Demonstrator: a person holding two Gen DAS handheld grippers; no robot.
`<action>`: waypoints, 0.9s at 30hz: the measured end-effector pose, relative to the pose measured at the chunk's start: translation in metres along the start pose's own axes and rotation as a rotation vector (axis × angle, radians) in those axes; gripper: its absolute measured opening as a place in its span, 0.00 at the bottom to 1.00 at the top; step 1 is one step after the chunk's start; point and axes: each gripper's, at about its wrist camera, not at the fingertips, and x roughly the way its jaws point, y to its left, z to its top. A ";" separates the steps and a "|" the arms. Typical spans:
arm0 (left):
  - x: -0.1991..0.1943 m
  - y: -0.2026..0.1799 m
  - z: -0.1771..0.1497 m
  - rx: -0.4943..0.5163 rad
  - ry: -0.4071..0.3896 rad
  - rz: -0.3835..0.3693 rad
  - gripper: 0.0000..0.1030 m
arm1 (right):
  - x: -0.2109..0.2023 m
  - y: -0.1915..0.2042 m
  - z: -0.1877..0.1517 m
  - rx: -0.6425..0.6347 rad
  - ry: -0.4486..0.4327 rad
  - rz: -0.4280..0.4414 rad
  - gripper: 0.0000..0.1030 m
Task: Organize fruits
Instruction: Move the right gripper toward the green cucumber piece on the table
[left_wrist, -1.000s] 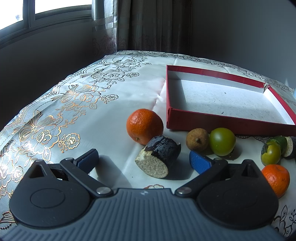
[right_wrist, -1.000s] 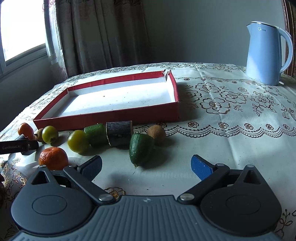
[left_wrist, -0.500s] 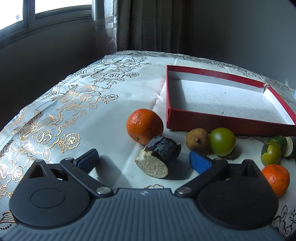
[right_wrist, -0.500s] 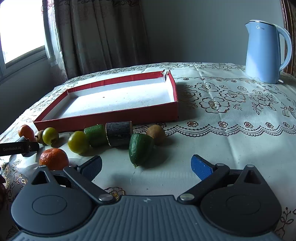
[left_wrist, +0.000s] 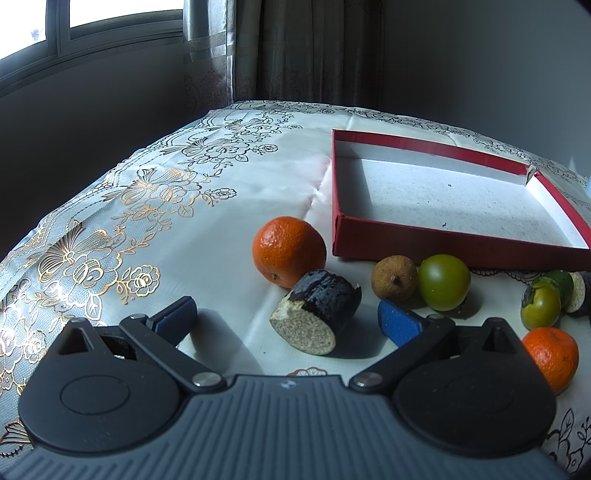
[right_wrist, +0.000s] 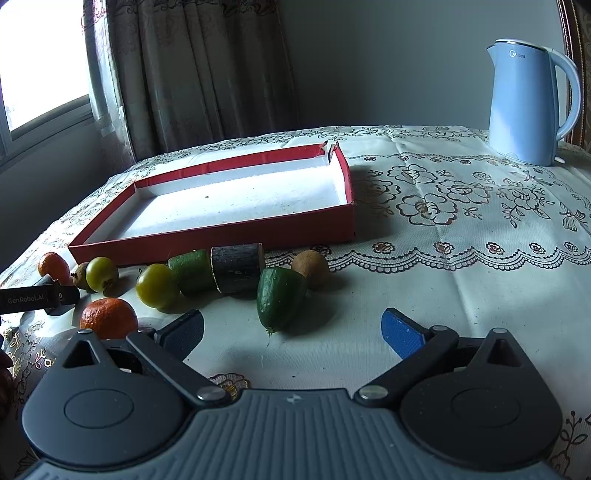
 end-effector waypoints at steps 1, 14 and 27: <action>0.000 0.000 0.000 0.000 0.000 0.000 1.00 | 0.000 0.000 0.000 0.000 0.000 0.000 1.00; 0.000 0.000 0.000 0.000 0.000 0.000 1.00 | 0.000 0.000 0.000 0.000 -0.001 0.000 1.00; 0.000 0.000 0.000 0.000 0.000 0.000 1.00 | -0.002 0.001 0.000 -0.006 -0.019 0.010 1.00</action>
